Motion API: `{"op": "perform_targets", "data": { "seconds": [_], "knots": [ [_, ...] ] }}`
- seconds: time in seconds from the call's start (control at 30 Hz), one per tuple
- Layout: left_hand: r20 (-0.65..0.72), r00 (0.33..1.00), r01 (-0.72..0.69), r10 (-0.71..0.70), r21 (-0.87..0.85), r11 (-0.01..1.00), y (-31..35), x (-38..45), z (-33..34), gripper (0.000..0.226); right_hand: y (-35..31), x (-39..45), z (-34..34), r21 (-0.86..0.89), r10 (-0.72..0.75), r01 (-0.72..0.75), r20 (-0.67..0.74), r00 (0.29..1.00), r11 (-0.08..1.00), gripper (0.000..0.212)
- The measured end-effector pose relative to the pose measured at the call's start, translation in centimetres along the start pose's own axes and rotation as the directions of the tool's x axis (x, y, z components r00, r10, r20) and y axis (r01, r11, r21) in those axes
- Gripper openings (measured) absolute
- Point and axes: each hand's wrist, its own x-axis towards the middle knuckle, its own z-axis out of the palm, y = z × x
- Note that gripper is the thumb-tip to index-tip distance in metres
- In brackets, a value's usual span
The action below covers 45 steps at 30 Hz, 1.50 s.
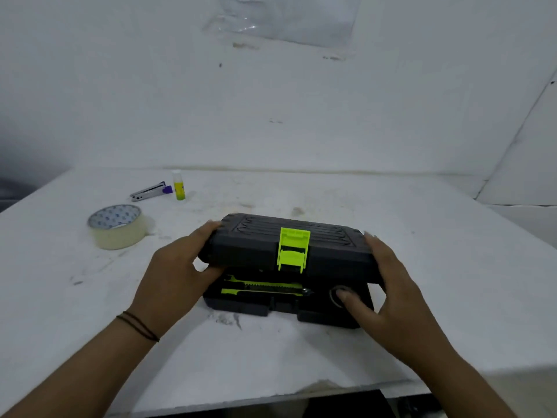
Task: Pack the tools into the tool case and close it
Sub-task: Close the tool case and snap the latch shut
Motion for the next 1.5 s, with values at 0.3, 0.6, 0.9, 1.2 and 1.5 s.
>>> {"op": "perform_targets", "data": {
  "seconds": [0.3,0.6,0.9,1.2,1.5],
  "knots": [
    [0.181,0.979,-0.11,0.098,0.057,0.992,-1.8,-1.3,0.0,0.075,-0.4,-1.8,1.6,-0.023,0.067,-0.068,-0.027,0.997,0.997,0.06],
    [0.299,0.952,-0.01,0.068,-0.192,0.981,-2.8,0.0,-1.8,0.073,-0.3,-2.1,2.2,-0.029,0.067,-0.07,-0.092,0.993,0.997,0.055],
    [0.386,0.911,0.324,-0.149,-0.441,0.837,-3.0,0.1,-1.0,0.07,0.3,-1.1,2.8,-0.012,0.067,-0.068,-0.075,0.995,0.998,0.054],
    [0.324,0.923,0.347,-0.208,-0.463,0.816,-3.2,0.8,1.6,0.069,1.7,2.3,3.1,-0.03,0.114,-0.115,-0.022,0.993,0.993,0.055],
    [0.222,0.97,0.148,-0.103,-0.195,0.969,-2.3,0.3,3.9,0.06,3.2,4.5,2.9,-0.137,0.101,-0.102,-0.013,0.995,0.985,0.06]
  ]
}}
